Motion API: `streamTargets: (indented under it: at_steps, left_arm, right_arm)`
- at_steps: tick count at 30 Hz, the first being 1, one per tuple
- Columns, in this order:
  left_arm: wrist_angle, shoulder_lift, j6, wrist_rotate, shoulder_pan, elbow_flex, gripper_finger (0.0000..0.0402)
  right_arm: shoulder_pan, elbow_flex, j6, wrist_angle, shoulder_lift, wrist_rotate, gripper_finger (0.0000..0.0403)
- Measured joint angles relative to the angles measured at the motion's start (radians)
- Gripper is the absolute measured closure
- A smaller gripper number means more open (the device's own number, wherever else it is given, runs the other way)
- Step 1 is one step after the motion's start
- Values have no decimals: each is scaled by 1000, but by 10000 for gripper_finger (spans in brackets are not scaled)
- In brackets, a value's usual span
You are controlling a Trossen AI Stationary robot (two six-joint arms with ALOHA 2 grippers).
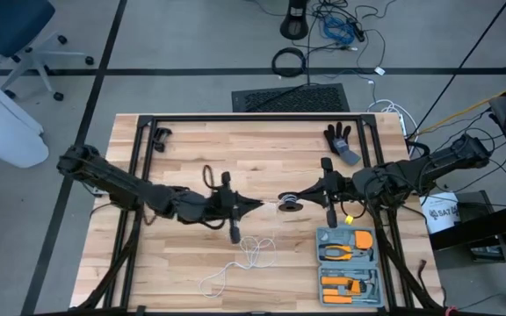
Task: Coil cords
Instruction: Uncoil the white cable wire from the spool
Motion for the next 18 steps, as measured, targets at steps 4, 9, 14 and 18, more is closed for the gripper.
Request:
streamTargets:
  at_steps: [4,9,14,18]
  left_arm:
    - [36,-50,13,-16,-11,0,399]
    - [153,-41,31,16,-10,0,400]
    - [280,8,32,98,11,0,400]
    - [358,52,30,159,11,0,400]
  right_arm:
    - [0,0,17,2,2,1,403]
    - [0,0,18,46,35,35,403]
    - [-2,0,12,102,82,95,403]
    - [-2,0,-3,127,106,175,403]
